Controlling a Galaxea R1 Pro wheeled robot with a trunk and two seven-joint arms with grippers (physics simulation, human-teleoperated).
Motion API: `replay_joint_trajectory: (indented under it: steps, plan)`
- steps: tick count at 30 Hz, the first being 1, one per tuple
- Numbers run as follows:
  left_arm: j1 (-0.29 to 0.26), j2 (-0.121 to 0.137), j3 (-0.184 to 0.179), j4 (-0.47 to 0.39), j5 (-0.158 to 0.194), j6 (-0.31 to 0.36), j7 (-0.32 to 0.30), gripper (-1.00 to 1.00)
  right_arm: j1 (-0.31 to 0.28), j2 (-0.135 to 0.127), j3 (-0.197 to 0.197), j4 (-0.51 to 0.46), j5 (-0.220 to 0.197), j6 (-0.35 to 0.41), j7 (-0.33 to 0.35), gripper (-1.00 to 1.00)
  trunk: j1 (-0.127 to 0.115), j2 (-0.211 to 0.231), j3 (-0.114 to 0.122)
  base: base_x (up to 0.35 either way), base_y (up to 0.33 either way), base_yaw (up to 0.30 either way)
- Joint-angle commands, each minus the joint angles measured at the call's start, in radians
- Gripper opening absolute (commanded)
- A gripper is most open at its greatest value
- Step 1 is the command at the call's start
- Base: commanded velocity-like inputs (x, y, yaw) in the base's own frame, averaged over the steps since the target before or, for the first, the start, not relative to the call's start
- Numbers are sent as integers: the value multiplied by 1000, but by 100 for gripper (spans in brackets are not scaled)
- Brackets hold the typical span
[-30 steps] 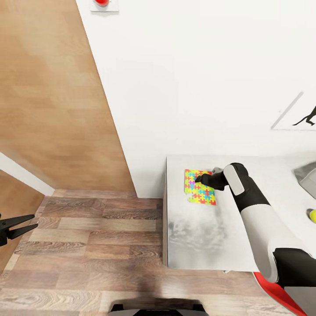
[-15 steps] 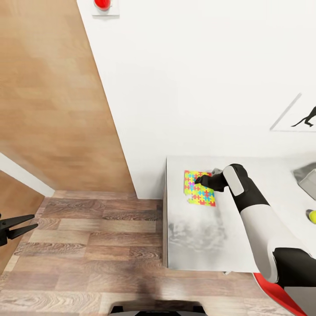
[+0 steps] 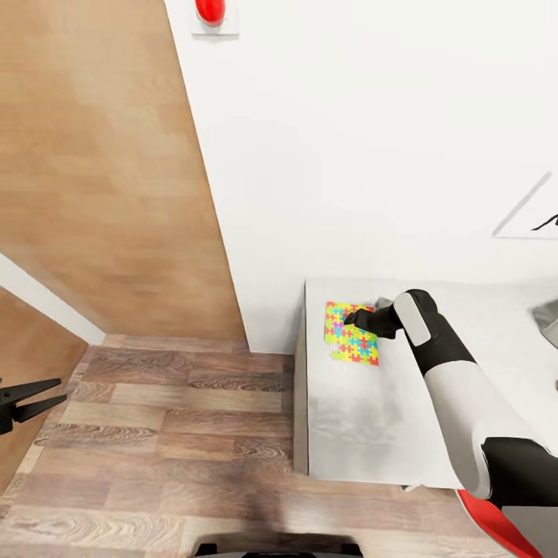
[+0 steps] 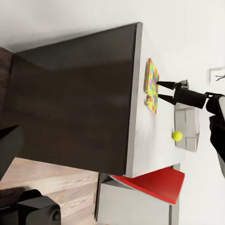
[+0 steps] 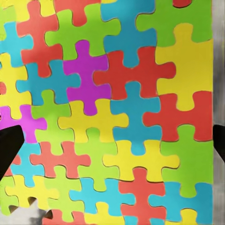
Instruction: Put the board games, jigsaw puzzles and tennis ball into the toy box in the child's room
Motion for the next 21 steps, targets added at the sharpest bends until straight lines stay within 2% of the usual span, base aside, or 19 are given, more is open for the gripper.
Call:
replay_joint_trajectory:
  steps: [1,7,21]
  plan:
    - [-1,0,-1,1,0,4,-2,100,-1,0,0,-1,-11,3,-9,100,1,-2,-1,0,11,220]
    - [-1,0,-1,1,0,5,-2,100,0,0,0,-1,-11,3,-9,100,1,-2,2,0,67,211]
    - [-1,-1,-1,0,0,4,-2,100,0,0,0,-1,-11,3,-9,100,1,-2,10,0,23,90]
